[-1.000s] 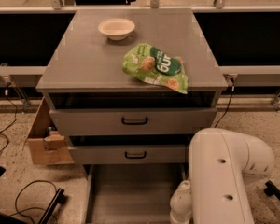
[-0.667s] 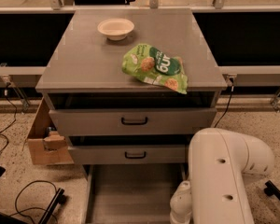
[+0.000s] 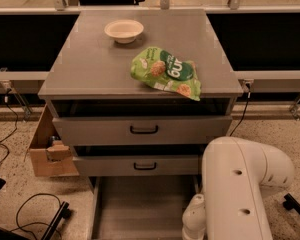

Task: Open bottom drawer

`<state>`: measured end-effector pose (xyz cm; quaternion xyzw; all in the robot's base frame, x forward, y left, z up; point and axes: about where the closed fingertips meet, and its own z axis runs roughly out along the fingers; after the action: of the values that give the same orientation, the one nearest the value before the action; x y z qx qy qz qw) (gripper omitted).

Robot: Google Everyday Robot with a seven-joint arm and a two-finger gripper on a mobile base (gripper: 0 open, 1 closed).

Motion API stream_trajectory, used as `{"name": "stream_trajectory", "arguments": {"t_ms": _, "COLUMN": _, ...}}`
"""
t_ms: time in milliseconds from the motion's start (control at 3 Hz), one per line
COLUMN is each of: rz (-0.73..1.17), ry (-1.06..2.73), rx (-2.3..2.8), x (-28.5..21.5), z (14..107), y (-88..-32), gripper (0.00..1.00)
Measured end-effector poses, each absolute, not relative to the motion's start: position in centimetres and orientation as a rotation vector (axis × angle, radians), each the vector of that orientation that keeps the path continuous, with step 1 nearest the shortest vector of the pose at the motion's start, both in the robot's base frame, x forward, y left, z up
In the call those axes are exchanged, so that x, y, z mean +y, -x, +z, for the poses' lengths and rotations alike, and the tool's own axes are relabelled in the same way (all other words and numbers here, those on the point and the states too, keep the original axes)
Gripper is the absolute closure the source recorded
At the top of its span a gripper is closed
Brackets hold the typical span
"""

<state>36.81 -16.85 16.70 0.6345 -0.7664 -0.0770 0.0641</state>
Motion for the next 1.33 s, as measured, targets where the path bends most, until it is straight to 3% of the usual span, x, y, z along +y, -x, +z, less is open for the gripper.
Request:
{"name": "stream_trajectory", "arguments": {"t_ms": 1000, "rz": -0.231, "ry": -1.911, "rx": -2.314, "x": -16.96, "z": 16.89, "y": -36.45, "gripper": 1.00}}
{"name": "stream_trajectory", "arguments": {"t_ms": 1333, "rz": -0.231, "ry": -1.911, "rx": -2.314, "x": -16.96, "z": 16.88, "y": -36.46, "gripper": 0.82}}
